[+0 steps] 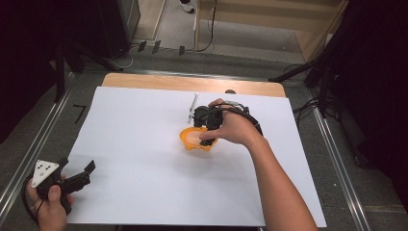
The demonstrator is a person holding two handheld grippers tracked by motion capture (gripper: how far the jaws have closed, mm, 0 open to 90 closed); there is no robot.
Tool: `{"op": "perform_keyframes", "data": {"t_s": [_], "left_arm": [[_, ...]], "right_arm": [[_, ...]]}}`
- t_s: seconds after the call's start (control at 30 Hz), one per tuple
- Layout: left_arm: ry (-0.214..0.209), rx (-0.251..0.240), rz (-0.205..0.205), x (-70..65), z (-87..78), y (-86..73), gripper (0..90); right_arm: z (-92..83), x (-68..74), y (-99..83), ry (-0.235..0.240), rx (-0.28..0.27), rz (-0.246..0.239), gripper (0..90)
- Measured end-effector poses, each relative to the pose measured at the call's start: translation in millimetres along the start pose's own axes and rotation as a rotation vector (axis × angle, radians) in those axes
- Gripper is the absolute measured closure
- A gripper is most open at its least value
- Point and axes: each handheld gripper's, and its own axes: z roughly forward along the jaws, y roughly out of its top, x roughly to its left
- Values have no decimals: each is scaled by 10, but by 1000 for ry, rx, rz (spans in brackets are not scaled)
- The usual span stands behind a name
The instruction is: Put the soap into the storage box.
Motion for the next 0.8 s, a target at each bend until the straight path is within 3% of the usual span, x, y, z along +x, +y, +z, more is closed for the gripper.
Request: {"op": "perform_keyframes", "data": {"t_s": [0.3, 0.4, 0.6, 0.63, 0.7, 0.8], "left_arm": [[1, -2, -1, 1, -1, -1, 72], [2, -1, -1, -1, -2, -1, 72], [4, -1, 0, -2, -1, -1, 72], [6, -3, 0, -4, 0, -1, 72], [7, -2, 0, -5, -1, -1, 72], [9, -2, 1, -5, -1, -2, 72]], "right_arm": [[-100, 60, -290, -16, -41, 109, 162], [-128, 92, -486, -19, -63, 172, 134], [-147, 136, -741, -57, -86, 245, 104], [-154, 148, -841, -48, -95, 289, 72], [-160, 166, -942, -52, -107, 330, 71], [-153, 181, -1044, -49, -127, 353, 70]]}}
